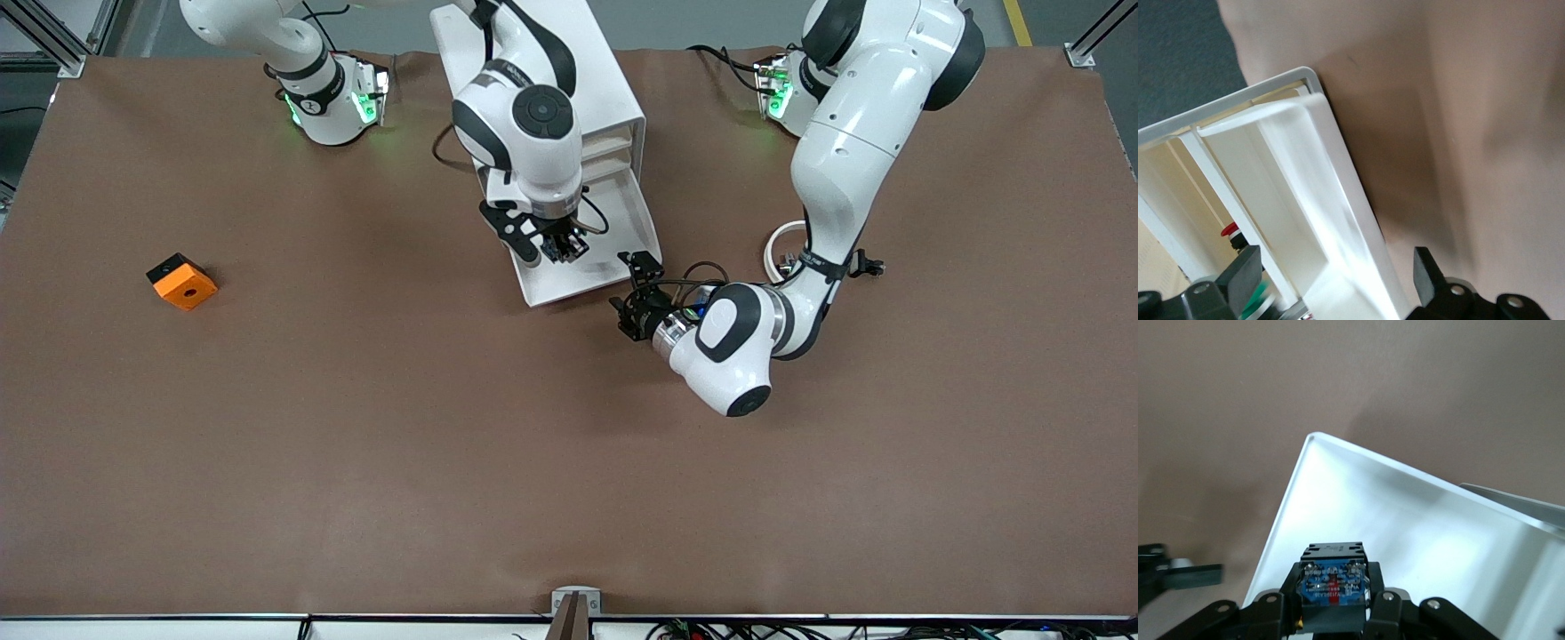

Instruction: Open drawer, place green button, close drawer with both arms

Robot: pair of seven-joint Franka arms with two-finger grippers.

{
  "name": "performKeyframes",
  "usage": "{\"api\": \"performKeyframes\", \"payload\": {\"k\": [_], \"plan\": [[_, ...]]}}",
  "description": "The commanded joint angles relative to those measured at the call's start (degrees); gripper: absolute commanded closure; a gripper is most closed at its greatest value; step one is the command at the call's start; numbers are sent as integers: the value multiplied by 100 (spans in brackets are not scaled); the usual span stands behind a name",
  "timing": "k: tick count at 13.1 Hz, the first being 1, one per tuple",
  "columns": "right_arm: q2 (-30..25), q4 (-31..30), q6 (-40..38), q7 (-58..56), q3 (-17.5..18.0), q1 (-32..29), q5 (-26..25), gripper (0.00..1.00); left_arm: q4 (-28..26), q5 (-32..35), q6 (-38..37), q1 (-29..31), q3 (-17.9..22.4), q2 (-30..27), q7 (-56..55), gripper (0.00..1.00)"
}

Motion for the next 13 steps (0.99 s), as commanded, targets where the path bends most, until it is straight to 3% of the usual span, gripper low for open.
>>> {"api": "performKeyframes", "payload": {"k": [1, 4, 5, 6, 9, 13], "plan": [[330, 114, 230, -17, -79, 91, 37, 100, 69, 185, 35, 24, 27, -164, 898, 0], [497, 140, 319, -43, -79, 135, 20, 100, 209, 824, 343, 42, 27, -182, 2496, 0], [533, 201, 310, -113, -79, 109, 20, 60, 210, 1097, 457, 42, 10, -225, 3093, 0], [577, 245, 302, -236, -79, 117, 29, 1, 210, 1309, 684, 42, 27, -278, 3604, 0], [560, 429, 92, -718, -79, 56, 20, 0, 210, 1897, 1274, 77, 27, -322, 4467, 0], [551, 1719, -1829, -1867, -97, -391, 73, 0, 201, 3337, 1978, -11, -34, -480, 4936, 0]]}}
